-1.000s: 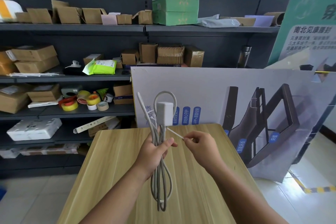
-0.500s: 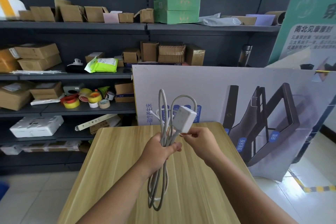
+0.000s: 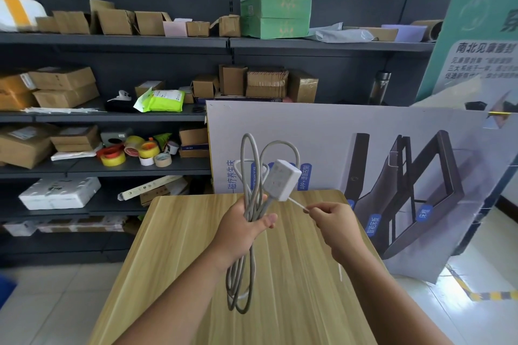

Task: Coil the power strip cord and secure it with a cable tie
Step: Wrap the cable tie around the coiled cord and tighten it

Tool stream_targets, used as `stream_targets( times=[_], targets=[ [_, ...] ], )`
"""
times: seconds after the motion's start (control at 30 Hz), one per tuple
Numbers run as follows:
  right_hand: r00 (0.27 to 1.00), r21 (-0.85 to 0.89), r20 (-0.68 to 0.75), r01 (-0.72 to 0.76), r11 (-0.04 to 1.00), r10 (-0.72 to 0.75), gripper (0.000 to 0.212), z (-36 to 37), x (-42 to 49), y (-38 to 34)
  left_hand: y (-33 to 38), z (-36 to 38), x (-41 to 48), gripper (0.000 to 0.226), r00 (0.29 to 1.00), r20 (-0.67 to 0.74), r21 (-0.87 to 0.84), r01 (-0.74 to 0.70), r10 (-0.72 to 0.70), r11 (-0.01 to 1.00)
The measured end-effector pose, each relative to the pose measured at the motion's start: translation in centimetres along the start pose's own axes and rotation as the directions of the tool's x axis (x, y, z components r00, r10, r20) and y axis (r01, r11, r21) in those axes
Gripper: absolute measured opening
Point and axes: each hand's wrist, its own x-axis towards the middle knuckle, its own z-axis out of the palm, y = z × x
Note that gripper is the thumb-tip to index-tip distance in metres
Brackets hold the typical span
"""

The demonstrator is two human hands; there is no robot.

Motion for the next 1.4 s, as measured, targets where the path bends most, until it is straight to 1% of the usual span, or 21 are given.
stream_targets(
  times=[0.17,0.3,0.37,0.5,0.6,0.67,0.73,0.77,0.83,0.87,0.93,1.03,1.13,1.17,1.2,1.27,1.33,1.4],
  targets=[
    [0.996,0.094,0.081,0.017,0.995,-0.025,0.023,-0.1,0.0,-0.4,0.1,0.2,0.0,0.025,1.0,0.001,0.004,0.002,-0.002,1.0],
    [0.974,0.117,0.221,0.032,0.993,-0.058,0.021,0.9,-0.1,-1.3,0.3,0.7,-0.1,0.016,1.0,0.009,0.03,0.004,-0.004,1.0],
    [0.948,0.109,0.304,0.066,0.992,-0.096,0.02,1.5,-0.1,-1.6,0.4,1.0,-0.2,0.02,0.999,0.026,0.008,0.027,-0.027,1.0],
    [0.906,0.099,0.373,0.175,0.98,-0.2,0.023,1.7,-0.1,-2.2,0.4,1.0,-0.1,0.027,0.998,0.036,-0.04,0.059,-0.057,0.997],
    [0.886,-0.013,0.407,0.248,0.969,-0.221,0.021,2.1,0.1,-1.8,0.3,1.0,-0.2,0.029,0.996,0.055,-0.107,0.082,-0.077,0.991],
    [0.88,-0.045,0.425,0.257,0.965,-0.214,0.024,2.3,0.1,-1.9,0.1,1.1,-0.3,0.039,0.993,0.089,-0.188,0.098,-0.082,0.977],
    [0.866,0.012,0.459,0.218,0.976,-0.199,0.025,2.5,0.1,-2.0,-0.1,1.3,-0.4,0.051,0.988,0.127,-0.271,0.114,-0.082,0.956],
    [0.862,0.048,0.475,0.173,0.984,-0.175,0.024,2.6,0.1,-2.1,-0.2,1.3,-0.4,0.054,0.988,0.137,-0.298,0.114,-0.075,0.948],
    [0.847,0.123,0.522,0.037,0.992,-0.096,0.016,2.6,0.5,-1.8,-0.2,1.2,-0.2,0.05,0.989,0.138,-0.307,0.097,-0.056,0.947],
    [0.828,0.158,0.558,-0.038,0.987,-0.058,0.015,2.6,0.8,-1.5,-0.2,1.2,-0.2,0.046,0.99,0.136,-0.305,0.087,-0.047,0.948],
    [0.783,0.203,0.622,-0.164,0.966,0.002,0.022,2.6,1.4,-1.1,-0.3,1.1,-0.1,0.042,0.989,0.142,-0.31,0.078,-0.035,0.947],
    [0.739,0.214,0.673,-0.221,0.951,0.02,0.027,2.6,1.6,-1.1,-0.6,0.8,0.1,0.048,0.984,0.177,-0.304,0.082,-0.029,0.949],
    [0.707,0.209,0.708,-0.228,0.951,0.014,0.017,2.7,1.8,-1.2,-0.3,0.8,0.2,0.061,0.976,0.22,-0.331,0.085,-0.011,0.94],
    [0.71,0.2,0.704,-0.212,0.957,0.01,0.014,2.8,1.9,-1.2,-0.2,0.9,0.2,0.06,0.976,0.219,-0.346,0.085,-0.008,0.934],
    [0.728,0.189,0.686,-0.183,0.965,0.004,0.013,2.9,1.9,-1.2,-0.1,1.0,0.2,0.058,0.978,0.207,-0.356,0.086,-0.012,0.931],
    [0.794,0.192,0.608,-0.121,0.974,-0.021,0.014,3.2,1.9,-1.3,-0.1,1.1,0.2,0.055,0.983,0.179,-0.347,0.094,-0.032,0.933],
    [0.842,0.242,0.536,-0.088,0.966,-0.058,0.013,3.3,2.0,-1.3,-0.1,1.0,0.2,0.059,0.985,0.17,-0.304,0.083,-0.032,0.949],
    [0.848,0.281,0.523,-0.071,0.957,-0.091,0.012,3.3,2.0,-1.4,-0.1,0.8,0.2,0.067,0.985,0.173,-0.276,0.049,0.0,0.96]
  ],
)
